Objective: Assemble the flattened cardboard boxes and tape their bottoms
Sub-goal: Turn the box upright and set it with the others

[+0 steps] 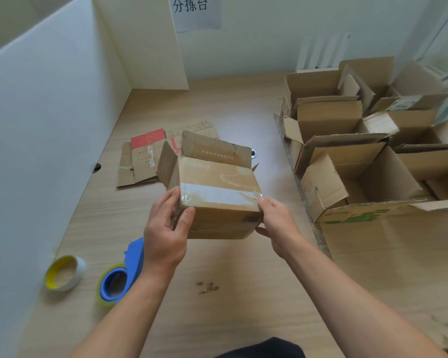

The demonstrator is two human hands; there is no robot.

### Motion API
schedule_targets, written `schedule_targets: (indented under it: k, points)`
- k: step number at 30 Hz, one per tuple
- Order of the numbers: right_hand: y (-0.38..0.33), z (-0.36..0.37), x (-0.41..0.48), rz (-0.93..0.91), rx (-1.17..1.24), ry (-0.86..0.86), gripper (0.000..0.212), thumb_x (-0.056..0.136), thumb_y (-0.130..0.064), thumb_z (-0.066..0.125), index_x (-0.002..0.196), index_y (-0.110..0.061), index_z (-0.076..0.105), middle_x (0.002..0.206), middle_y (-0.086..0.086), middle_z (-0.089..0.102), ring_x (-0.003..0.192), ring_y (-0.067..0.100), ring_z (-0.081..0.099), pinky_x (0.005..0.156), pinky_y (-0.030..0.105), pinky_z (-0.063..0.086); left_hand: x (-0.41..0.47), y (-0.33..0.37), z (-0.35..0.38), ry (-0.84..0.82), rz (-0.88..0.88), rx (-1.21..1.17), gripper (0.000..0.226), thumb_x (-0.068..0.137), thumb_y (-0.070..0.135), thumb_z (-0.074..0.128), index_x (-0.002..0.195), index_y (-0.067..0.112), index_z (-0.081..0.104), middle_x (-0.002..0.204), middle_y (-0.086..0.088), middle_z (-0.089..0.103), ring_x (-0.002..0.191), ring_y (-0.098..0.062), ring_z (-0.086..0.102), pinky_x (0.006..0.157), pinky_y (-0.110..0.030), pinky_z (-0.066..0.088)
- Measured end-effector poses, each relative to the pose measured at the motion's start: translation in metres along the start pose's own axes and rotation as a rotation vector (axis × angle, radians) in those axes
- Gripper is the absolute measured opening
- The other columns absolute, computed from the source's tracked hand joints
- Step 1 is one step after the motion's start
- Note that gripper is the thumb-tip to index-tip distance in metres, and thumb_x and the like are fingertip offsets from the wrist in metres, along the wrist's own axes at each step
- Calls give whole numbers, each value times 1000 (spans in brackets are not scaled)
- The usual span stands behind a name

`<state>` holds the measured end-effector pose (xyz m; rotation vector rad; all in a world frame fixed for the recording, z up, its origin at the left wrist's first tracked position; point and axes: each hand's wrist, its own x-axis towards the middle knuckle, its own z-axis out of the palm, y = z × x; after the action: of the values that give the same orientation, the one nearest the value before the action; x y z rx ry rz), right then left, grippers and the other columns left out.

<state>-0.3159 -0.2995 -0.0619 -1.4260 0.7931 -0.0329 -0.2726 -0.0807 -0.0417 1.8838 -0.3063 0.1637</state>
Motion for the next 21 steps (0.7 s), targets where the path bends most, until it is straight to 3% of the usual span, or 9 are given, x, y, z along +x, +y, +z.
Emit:
schedule_targets:
  k: [3, 8, 10, 13, 15, 18, 21]
  points:
    - [-1, -6, 2, -5, -8, 33, 30, 104, -42, 44, 116, -25, 66, 112, -2, 65, 106, 20, 59, 88, 42, 55, 1, -2, -4, -4, 28, 42, 59, 85, 44, 64, 135, 15, 59, 128, 26, 52, 126, -11, 55, 102, -46, 50]
    - [4, -6, -2, -8, -12, -13, 28, 105, -37, 45, 92, -28, 68, 105, -2, 65, 100, 18, 58, 75, 35, 55, 1, 0, -7, -3, 11, 52, 57, 85, 38, 65, 135, 11, 60, 125, 21, 56, 121, -17, 60, 102, -44, 51]
    - [5, -6, -2, 12, 41, -28, 27, 105, -32, 46, 93, -28, 70, 105, 0, 68, 101, 21, 61, 71, 33, 53, 0, 2, -7, -19, 42, 71, 56, 86, 36, 65, 135, 10, 60, 127, 18, 57, 123, -13, 59, 107, -40, 48]
    - [3, -10, -2, 47, 123, -69, 24, 105, -28, 49, 100, -20, 71, 93, -1, 70, 95, 23, 64, 76, 36, 52, 2, 2, -10, -68, 66, 91, 55, 86, 36, 64, 137, 16, 56, 130, 28, 53, 127, -3, 53, 110, -33, 43]
    - [1, -12, -1, 64, 140, -64, 23, 104, -31, 51, 103, -14, 66, 96, 2, 67, 95, 24, 64, 78, 39, 54, 3, 1, -13, -127, 44, 56, 54, 88, 40, 66, 138, 26, 54, 133, 34, 51, 130, -4, 51, 110, -32, 44]
    - [2, -13, 2, -3, 98, -6, 20, 102, -32, 53, 100, -15, 64, 99, 4, 67, 95, 24, 63, 80, 43, 57, 3, 2, -13, -111, -86, -114, 49, 85, 52, 65, 130, 33, 60, 133, 21, 58, 127, -6, 54, 107, -32, 47]
    - [5, -13, 2, -151, 81, -2, 9, 101, -22, 56, 99, -21, 65, 94, 2, 71, 87, 19, 64, 77, 38, 54, 5, 2, -7, -39, -237, -143, 54, 84, 52, 67, 132, 28, 58, 128, 5, 61, 119, -10, 58, 105, -43, 48]
